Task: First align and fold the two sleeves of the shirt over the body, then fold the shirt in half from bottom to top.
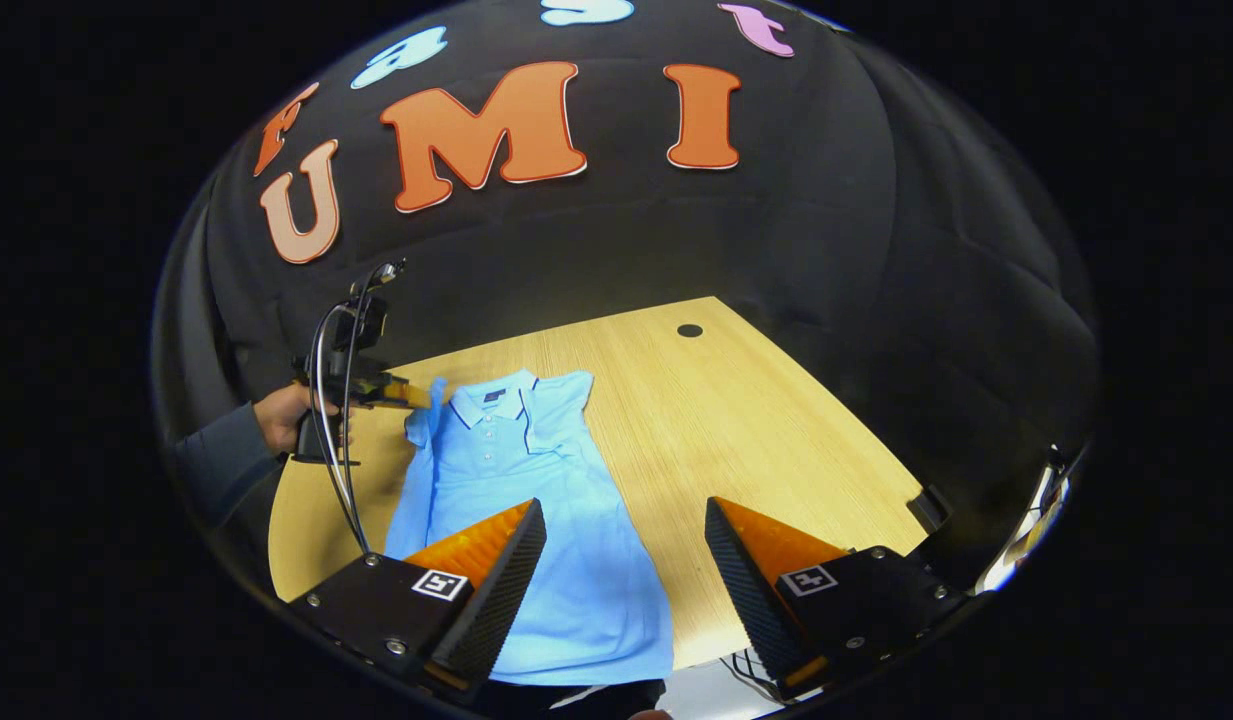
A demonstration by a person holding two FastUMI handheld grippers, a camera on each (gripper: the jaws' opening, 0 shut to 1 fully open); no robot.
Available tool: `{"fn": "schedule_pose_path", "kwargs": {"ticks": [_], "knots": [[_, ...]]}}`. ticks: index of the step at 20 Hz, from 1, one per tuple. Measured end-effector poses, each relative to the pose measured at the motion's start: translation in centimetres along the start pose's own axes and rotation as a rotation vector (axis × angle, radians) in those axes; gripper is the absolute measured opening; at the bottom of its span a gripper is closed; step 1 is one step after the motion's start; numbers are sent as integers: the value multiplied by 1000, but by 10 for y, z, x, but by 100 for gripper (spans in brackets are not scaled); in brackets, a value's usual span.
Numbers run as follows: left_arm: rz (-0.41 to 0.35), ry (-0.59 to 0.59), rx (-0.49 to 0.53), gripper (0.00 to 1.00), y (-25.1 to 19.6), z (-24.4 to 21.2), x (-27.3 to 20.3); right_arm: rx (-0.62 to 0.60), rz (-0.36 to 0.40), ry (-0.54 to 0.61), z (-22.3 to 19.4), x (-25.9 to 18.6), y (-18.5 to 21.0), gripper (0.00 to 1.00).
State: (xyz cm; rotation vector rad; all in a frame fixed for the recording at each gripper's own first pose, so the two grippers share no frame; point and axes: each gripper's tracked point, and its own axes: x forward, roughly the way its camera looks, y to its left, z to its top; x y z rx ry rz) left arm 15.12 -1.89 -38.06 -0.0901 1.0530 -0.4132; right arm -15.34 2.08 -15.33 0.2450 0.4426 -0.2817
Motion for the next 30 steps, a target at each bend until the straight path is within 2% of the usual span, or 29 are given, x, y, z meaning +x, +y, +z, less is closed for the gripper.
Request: {"fn": "schedule_pose_path", "kwargs": {"ticks": [1, 3, 6, 7, 9, 11, 12, 13, 18, 23, 24, 25, 30], "knots": [[-11, -8, 6, 36, -6, 2, -6, -6, 8, 4, 1, 2, 0, 97], [-17, -29, 2, 73, -10, 5, -23, -25, 32, 11, 3, 5, 3, 98], [-4, -55, -26, 95, -6, 3, -53, -69, 77, 15, 7, 9, 5, 98], [5, -67, -38, 98, -4, 1, -65, -85, 90, 16, 8, 11, 6, 98], [12, -89, -49, 99, -4, -11, -88, -111, 124, 24, 6, 16, 7, 98], [33, -98, -49, 96, -3, -29, -105, -125, 161, 59, -5, 18, 8, 98], [45, -90, -52, 100, -2, -41, -114, -129, 179, 78, -12, 18, 9, 98], [51, -87, -65, 99, -3, -50, -124, -135, 194, 98, -19, 20, 8, 98], [58, -101, -109, 99, -8, -93, -166, -172, 235, 181, -55, 24, 1, 98], [77, -52, -91, 100, -12, -154, -179, -212, 264, 268, -92, 34, -2, 98], [72, -38, -96, 96, -15, -167, -180, -215, 265, 288, -101, 36, -2, 98], [69, -29, -97, 99, -17, -177, -182, -216, 267, 310, -110, 38, -1, 98], [65, 68, -90, 100, -24, -240, -182, -252, 264, 407, -155, 38, -2, 96]]}}
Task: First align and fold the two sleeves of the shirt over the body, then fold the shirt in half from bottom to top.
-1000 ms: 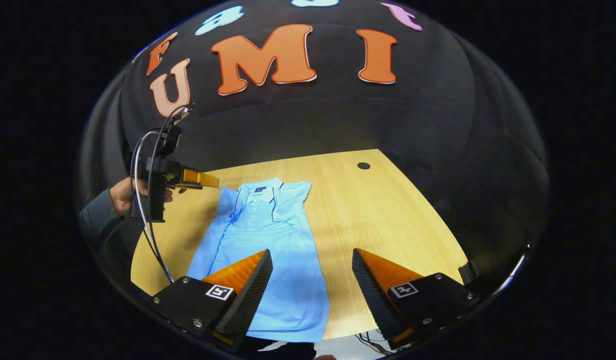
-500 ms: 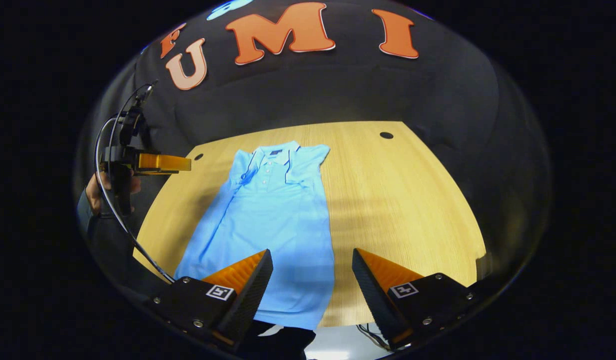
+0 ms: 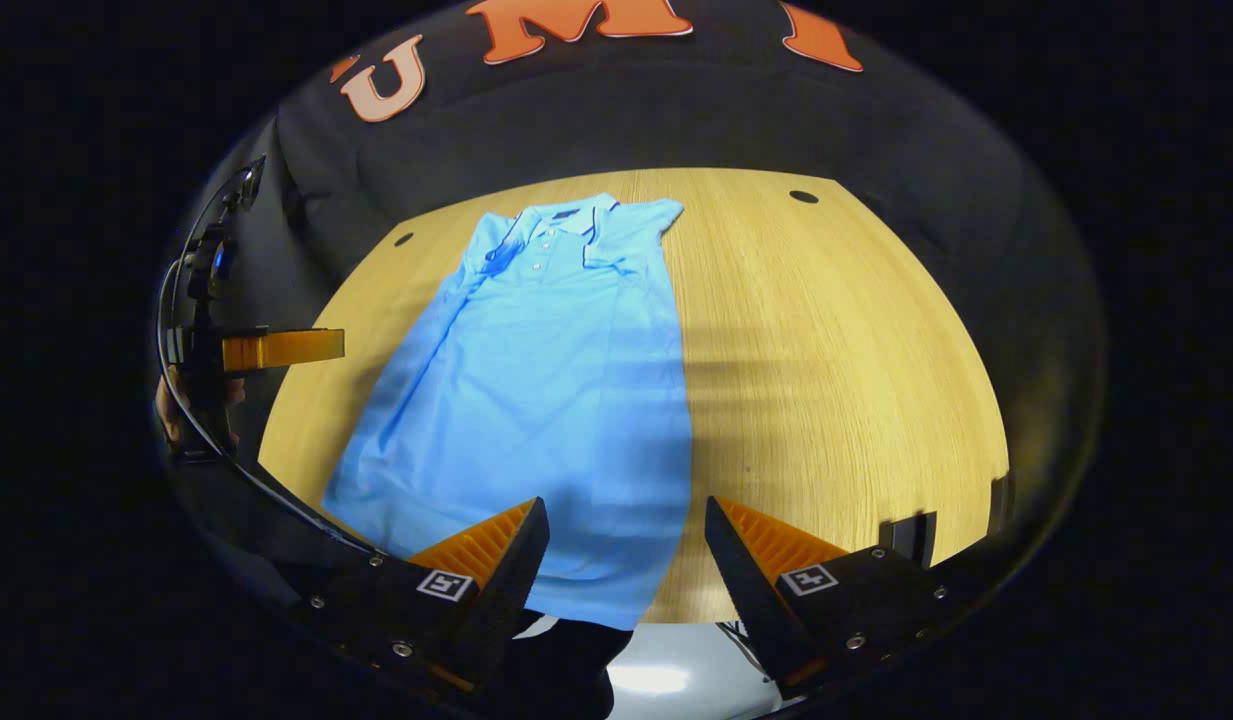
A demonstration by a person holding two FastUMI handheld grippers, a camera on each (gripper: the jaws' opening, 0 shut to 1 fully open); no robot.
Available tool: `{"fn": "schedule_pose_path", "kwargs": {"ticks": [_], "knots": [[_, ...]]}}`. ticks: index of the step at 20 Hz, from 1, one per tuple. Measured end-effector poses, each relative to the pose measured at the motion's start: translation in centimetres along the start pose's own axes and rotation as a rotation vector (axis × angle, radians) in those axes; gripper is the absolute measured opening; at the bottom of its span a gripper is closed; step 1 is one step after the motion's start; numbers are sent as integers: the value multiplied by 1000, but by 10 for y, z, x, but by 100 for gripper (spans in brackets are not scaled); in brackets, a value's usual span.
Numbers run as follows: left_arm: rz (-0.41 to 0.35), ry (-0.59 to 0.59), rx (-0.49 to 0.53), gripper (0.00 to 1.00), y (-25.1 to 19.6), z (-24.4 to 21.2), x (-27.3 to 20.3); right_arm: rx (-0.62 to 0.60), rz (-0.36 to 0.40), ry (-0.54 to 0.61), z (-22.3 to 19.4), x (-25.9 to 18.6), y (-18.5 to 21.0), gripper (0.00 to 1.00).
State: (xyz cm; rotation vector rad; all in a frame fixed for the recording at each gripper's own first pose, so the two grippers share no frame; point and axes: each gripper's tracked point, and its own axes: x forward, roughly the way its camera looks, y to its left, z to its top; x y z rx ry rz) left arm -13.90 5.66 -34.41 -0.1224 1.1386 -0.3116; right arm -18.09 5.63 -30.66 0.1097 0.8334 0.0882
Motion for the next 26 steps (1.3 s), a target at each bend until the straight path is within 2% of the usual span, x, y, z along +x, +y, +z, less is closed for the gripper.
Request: {"fn": "schedule_pose_path", "kwargs": {"ticks": [4, 10, 14, 16, 17, 18, 19, 20, 22, 25, 26], "knots": [[16, 73, -47, 100, -4, -42, 9, 31, -16, 81, -35, 10, 4, 95], [67, 166, -34, 100, 6, -96, 6, 73, -65, 188, -73, 22, 0, 92], [88, 245, -2, 100, 6, -135, 2, 79, -88, 209, -81, 26, 1, 86], [121, 261, -37, 100, 7, -146, 2, 81, -136, 217, -83, 27, -3, 82], [119, 281, -54, 99, 4, -155, 2, 70, -167, 217, -83, 27, -8, 71], [129, 291, -63, 99, 6, -159, 3, 78, -172, 222, -84, 27, -8, 70], [144, 299, -67, 99, 8, -164, 3, 92, -178, 228, -83, 27, -8, 54], [154, 289, -62, 100, 11, -162, 5, 104, -181, 234, -84, 28, -9, 49], [161, 289, -45, 98, 10, -163, 5, 116, -184, 238, -83, 27, -11, 30], [158, 281, 6, 99, 3, -161, 7, 150, -194, 214, -78, 32, -13, 16], [157, 267, 7, 83, 0, -158, 11, 150, -193, 203, -75, 32, -11, 15]]}}
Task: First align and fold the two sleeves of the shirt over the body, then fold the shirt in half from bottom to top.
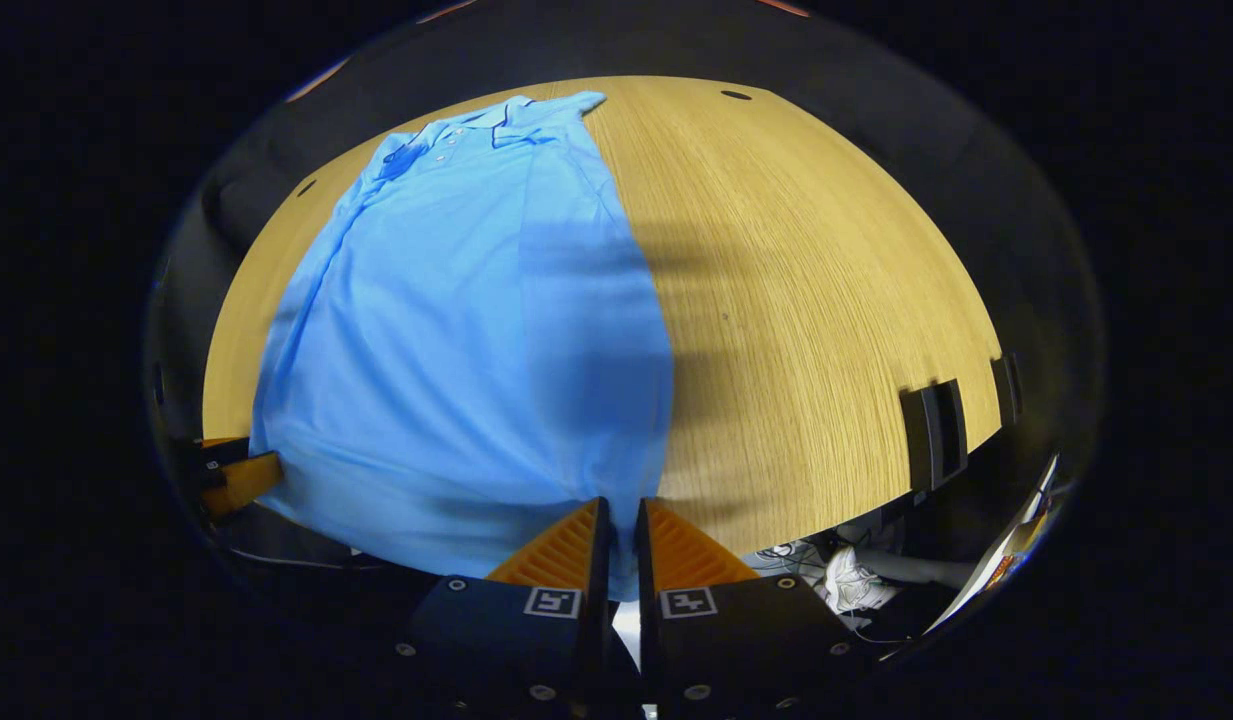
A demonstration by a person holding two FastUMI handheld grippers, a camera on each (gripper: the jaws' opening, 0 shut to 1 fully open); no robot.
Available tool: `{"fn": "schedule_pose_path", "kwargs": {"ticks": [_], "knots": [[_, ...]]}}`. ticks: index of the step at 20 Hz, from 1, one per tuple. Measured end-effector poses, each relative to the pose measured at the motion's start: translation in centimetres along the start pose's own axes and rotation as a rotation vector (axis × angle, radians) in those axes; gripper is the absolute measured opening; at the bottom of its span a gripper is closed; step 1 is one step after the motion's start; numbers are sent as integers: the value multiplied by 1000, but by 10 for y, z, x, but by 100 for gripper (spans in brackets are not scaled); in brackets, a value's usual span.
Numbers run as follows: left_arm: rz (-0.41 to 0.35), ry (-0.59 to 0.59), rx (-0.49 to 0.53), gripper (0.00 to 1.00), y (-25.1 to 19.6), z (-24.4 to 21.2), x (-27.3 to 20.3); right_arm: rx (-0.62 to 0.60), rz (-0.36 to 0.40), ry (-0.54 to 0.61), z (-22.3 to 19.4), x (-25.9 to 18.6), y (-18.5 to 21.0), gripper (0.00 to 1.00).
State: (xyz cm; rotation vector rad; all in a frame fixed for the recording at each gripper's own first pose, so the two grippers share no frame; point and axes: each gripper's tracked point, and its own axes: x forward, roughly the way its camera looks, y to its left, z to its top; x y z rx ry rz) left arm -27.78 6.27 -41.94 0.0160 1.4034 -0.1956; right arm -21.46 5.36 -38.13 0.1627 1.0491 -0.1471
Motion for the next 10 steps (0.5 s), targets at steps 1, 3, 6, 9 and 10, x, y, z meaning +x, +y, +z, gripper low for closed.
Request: {"fn": "schedule_pose_path", "kwargs": {"ticks": [1, 3, 6, 9, 10], "knots": [[-1, -10, -6, 67, -5, 1, 0, -4, 2, -4, 1, 1, 2, 11], [5, -32, -43, 36, -11, 6, 1, -5, 19, -22, 4, 0, 5, 7], [10, -18, -74, 11, -15, 3, -1, 58, 99, -61, 11, 0, 15, 4], [-1, -72, -167, 10, -24, 11, -17, 53, 157, -82, 14, -8, 19, 4], [13, -102, -162, 9, -23, 18, -23, 53, 174, -96, 17, -14, 21, 4]]}}
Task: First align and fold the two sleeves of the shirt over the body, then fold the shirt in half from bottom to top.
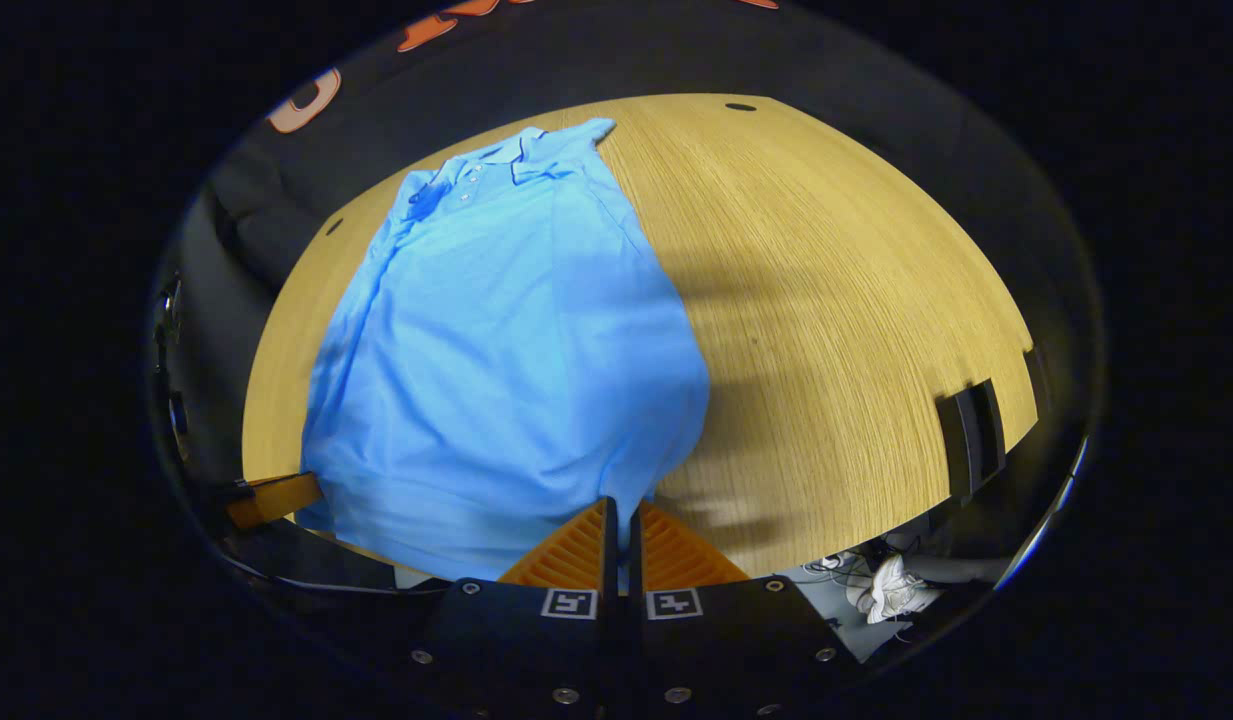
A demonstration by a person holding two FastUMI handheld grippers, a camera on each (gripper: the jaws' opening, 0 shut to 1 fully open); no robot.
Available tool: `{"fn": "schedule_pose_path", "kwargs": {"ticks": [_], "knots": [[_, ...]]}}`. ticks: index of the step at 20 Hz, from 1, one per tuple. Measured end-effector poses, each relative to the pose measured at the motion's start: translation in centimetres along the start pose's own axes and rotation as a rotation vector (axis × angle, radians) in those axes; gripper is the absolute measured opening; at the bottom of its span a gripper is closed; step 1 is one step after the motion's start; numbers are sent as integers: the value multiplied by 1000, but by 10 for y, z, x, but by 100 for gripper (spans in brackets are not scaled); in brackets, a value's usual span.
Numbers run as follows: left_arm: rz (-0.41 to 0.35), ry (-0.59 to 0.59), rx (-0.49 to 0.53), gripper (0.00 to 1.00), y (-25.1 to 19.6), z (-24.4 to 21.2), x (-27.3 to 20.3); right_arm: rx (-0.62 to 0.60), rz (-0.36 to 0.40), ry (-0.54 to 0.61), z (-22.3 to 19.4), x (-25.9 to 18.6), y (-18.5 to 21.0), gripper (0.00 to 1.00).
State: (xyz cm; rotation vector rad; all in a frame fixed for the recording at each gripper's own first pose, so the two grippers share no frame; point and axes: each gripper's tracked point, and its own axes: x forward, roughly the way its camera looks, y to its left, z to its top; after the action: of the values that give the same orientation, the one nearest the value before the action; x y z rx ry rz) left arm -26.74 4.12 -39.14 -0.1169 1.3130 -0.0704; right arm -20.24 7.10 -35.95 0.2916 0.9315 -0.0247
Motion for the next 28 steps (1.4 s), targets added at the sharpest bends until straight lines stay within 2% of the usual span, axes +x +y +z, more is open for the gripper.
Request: {"fn": "schedule_pose_path", "kwargs": {"ticks": [6, 11, 15, 20, 25, 28], "knots": [[-10, -133, 23, 9, -15, 45, -32, 15, 105, -94, 44, -29, 13, 4], [-37, -240, 36, 9, -25, 108, -49, 40, 146, -168, 95, -46, 18, 4], [-48, -324, 83, 9, -29, 168, -56, 16, 135, -231, 148, -53, 20, 4], [-87, -368, 114, 9, -37, 230, -48, -6, 115, -270, 205, -48, 32, 4], [-113, -404, 120, 9, -31, 292, -35, -21, 97, -277, 255, -30, 44, 4], [-132, -414, 107, 9, -26, 328, -14, -62, 79, -260, 283, -1, 48, 4]]}}
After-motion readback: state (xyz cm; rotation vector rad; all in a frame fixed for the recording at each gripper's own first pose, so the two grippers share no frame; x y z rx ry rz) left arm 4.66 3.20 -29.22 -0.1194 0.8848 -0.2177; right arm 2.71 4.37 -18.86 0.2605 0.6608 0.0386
